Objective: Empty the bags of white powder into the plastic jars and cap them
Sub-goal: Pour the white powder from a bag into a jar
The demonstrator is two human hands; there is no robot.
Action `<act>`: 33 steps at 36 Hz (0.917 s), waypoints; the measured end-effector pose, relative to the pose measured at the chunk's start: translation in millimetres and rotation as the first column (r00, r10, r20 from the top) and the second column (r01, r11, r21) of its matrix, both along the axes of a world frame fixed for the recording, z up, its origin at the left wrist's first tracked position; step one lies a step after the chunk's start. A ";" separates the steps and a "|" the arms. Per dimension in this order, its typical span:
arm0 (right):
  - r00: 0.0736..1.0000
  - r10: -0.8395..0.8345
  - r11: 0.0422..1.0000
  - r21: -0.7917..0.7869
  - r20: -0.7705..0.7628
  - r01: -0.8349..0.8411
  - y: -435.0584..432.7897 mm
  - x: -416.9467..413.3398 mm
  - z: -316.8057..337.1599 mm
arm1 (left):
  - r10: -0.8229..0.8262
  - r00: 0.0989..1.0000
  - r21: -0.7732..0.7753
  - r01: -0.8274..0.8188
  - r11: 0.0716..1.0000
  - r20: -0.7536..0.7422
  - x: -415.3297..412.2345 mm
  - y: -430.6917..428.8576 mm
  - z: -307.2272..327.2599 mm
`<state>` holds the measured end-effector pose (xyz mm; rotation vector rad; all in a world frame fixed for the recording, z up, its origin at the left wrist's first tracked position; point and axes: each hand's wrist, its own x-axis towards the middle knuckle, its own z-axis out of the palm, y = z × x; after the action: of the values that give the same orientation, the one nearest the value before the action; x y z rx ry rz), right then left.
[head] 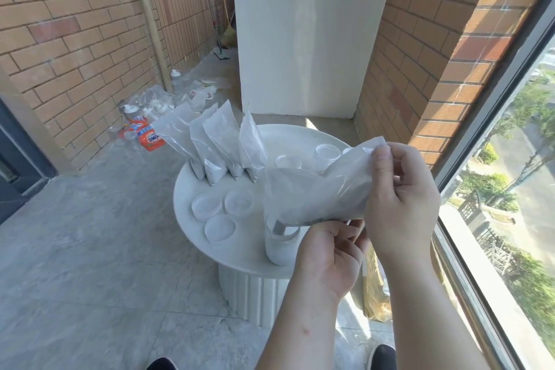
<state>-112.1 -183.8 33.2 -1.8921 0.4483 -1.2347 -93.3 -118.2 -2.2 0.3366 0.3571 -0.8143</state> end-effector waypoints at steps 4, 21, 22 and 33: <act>1.000 -0.005 1.000 0.004 0.019 0.004 -0.5 -2.8 2.2 | 0.002 1.000 -0.029 -0.001 1.000 0.006 -0.2 0.8 -2.2; 1.000 0.020 1.000 0.000 -0.009 -0.020 -1.5 -5.4 1.8 | -0.003 1.000 -0.017 0.003 1.000 0.011 -3.9 0.6 -2.6; 0.999 0.027 1.000 -0.005 -0.021 -0.028 -1.7 -4.9 1.0 | -0.001 1.000 -0.012 0.001 1.000 0.011 -3.8 0.8 -1.6; 0.998 0.036 0.999 0.004 -0.055 -0.036 -3.8 -4.7 -2.6 | -0.008 1.000 0.004 0.008 1.000 0.013 -4.5 0.1 0.5</act>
<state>-116.8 -187.6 30.6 -1.9268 0.4432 -1.1604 -97.8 -118.0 -1.7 0.3476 0.3450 -0.8193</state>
